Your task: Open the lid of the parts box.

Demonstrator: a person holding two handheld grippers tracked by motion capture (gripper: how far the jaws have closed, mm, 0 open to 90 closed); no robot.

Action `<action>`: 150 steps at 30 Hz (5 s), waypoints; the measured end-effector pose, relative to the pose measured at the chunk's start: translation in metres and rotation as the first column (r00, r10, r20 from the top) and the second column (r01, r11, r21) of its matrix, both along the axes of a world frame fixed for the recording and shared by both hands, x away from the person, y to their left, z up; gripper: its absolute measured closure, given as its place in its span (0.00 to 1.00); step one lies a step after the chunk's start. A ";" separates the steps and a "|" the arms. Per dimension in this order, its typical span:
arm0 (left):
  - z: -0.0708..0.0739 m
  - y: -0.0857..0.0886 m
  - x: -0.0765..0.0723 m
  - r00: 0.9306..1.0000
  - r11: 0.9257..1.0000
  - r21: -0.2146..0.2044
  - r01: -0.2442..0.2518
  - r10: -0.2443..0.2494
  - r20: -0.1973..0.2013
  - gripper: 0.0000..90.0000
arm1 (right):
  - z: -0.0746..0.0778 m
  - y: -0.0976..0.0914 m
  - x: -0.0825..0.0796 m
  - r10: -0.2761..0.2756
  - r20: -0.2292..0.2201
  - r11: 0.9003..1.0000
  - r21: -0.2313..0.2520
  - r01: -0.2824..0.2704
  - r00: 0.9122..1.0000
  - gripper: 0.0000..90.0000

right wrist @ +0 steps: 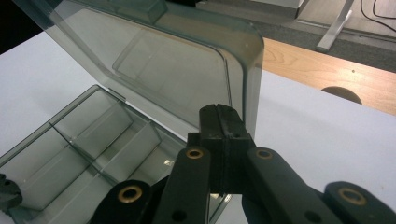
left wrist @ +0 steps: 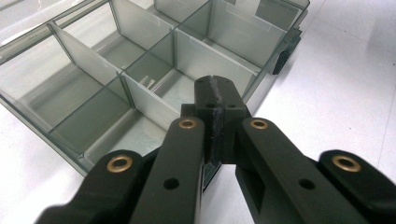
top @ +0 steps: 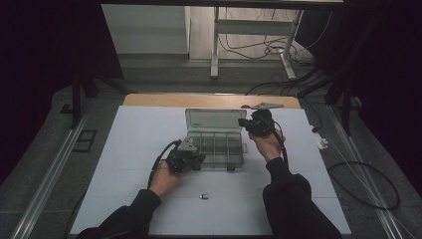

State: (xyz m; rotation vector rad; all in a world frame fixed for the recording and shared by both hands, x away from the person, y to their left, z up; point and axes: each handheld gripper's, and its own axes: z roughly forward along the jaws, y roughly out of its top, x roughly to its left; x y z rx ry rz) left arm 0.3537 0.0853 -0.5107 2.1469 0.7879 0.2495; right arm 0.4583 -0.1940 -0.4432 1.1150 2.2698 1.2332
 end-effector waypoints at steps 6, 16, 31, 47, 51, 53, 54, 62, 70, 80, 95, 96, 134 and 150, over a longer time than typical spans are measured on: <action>0.000 0.001 0.000 1.000 1.000 -0.001 0.002 -0.002 -0.001 0.99 | 0.000 0.001 0.006 -0.003 -0.001 1.000 0.003 0.003 1.000 1.00; 0.000 0.001 0.000 1.000 1.000 -0.003 0.004 -0.004 -0.002 0.99 | -0.001 0.001 0.016 -0.008 -0.004 1.000 0.011 0.008 1.000 1.00; -0.001 0.001 0.000 1.000 1.000 -0.004 0.006 -0.006 0.001 0.99 | -0.003 0.005 0.029 -0.020 -0.004 1.000 0.016 0.020 1.000 1.00; 0.000 0.000 0.000 1.000 1.000 0.007 0.006 -0.006 0.014 0.99 | -0.013 0.007 0.041 -0.049 -0.039 0.999 0.011 0.049 0.998 1.00; 0.000 0.000 0.000 1.000 1.000 0.009 0.002 -0.003 0.013 0.99 | -0.012 0.007 0.037 -0.041 -0.043 0.999 0.004 0.041 0.998 1.00; 0.000 0.000 0.000 1.000 1.000 0.011 0.000 0.000 0.010 0.99 | -0.010 0.006 0.034 -0.037 -0.042 0.999 0.000 0.037 0.998 0.98; 0.000 -0.001 0.000 1.000 1.000 0.006 -0.005 0.005 0.007 0.99 | -0.010 0.006 0.033 -0.035 -0.041 0.999 0.000 0.035 0.999 0.96; 0.006 0.001 -0.002 0.999 1.000 0.013 -0.018 0.018 0.029 0.89 | -0.007 0.003 0.020 -0.005 -0.058 0.999 -0.040 0.003 0.998 0.82; 0.016 0.011 -0.004 0.998 0.999 0.000 -0.046 0.046 0.043 0.74 | -0.006 0.002 0.005 0.021 -0.077 0.998 -0.061 -0.026 0.997 0.72; 0.023 0.028 -0.006 0.997 0.997 -0.013 -0.073 0.073 0.011 0.55 | -0.003 -0.002 -0.012 0.040 -0.091 0.998 -0.053 -0.045 0.995 0.59; 0.026 0.049 -0.008 0.993 0.991 -0.068 -0.117 0.118 0.000 0.32 | -0.004 -0.004 -0.036 0.049 -0.101 0.997 -0.047 -0.054 0.994 0.38; 0.026 0.052 -0.009 0.992 0.990 -0.072 -0.123 0.123 -0.002 0.31 | -0.005 -0.005 -0.038 0.051 -0.103 0.997 -0.049 -0.056 0.993 0.36; 0.035 0.085 -0.036 0.984 0.979 -0.106 -0.175 0.172 -0.036 0.05 | -0.009 -0.029 -0.102 0.121 -0.141 0.991 -0.041 -0.128 0.983 0.10; 0.033 0.092 -0.052 0.985 0.979 -0.106 -0.174 0.174 -0.014 0.01 | -0.011 -0.050 -0.127 0.123 -0.129 0.991 -0.044 -0.129 0.984 0.04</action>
